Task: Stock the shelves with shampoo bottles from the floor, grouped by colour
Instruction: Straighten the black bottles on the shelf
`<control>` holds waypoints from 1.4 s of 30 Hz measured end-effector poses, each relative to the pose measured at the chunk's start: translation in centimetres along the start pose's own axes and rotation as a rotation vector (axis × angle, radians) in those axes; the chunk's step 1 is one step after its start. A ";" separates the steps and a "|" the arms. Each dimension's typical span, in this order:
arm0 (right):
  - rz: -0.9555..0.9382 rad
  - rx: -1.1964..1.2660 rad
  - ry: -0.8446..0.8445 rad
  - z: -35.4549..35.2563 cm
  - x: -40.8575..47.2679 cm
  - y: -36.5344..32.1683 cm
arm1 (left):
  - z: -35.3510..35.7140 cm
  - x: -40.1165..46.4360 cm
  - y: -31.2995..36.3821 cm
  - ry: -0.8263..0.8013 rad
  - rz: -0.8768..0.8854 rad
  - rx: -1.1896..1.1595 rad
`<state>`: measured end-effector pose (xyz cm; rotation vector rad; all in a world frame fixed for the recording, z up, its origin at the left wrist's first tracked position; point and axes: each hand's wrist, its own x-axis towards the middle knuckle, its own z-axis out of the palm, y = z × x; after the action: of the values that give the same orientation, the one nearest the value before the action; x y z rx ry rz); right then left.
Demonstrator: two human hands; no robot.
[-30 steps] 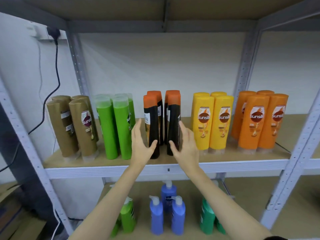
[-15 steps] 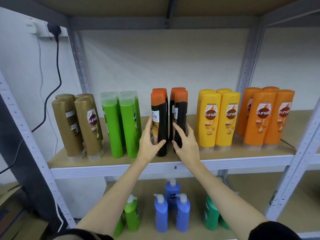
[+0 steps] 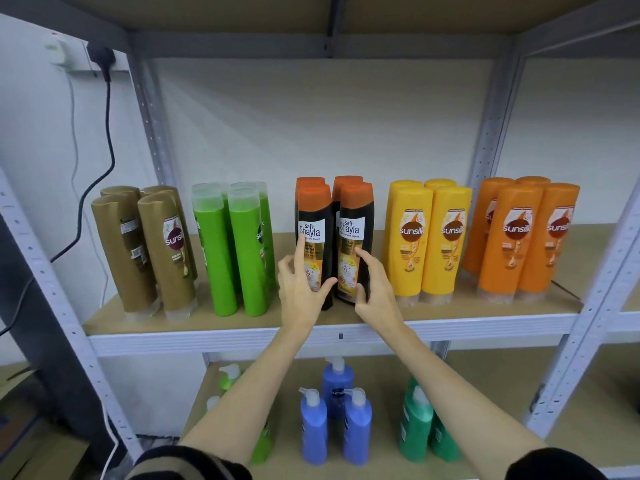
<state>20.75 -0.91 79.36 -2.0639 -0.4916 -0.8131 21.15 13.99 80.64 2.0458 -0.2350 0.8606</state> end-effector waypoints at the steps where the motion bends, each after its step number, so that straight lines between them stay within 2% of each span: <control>1: -0.004 -0.034 0.020 0.0 0.0 -0.1 | -0.1 0.0 -0.1 -0.005 0.007 -0.014; 8: -0.012 -0.158 0.027 0.0 0.7 -0.1 | -1.1 0.1 -0.2 -0.127 0.031 -0.150; 14: 0.021 0.035 -0.050 -0.9 1.0 0.5 | -0.8 -0.3 0.0 -0.078 0.031 -0.155; 19: 0.008 0.069 -0.008 -0.5 0.9 -0.3 | -0.7 -0.3 0.2 -0.072 0.032 -0.125; 25: 0.086 -0.007 -0.009 0.1 1.3 -0.6 | -0.7 -0.4 -0.1 -0.097 0.016 -0.120; 34: 0.086 0.127 -0.108 -0.8 1.8 0.4 | -0.5 -0.5 0.3 -0.055 0.004 -0.107; 42: 0.127 0.071 -0.089 -0.2 1.5 -0.3 | -0.4 -0.4 0.5 -0.030 0.007 -0.086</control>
<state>21.56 -0.84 80.70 -2.0490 -0.4275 -0.6227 20.41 13.96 80.81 1.9796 -0.2914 0.8113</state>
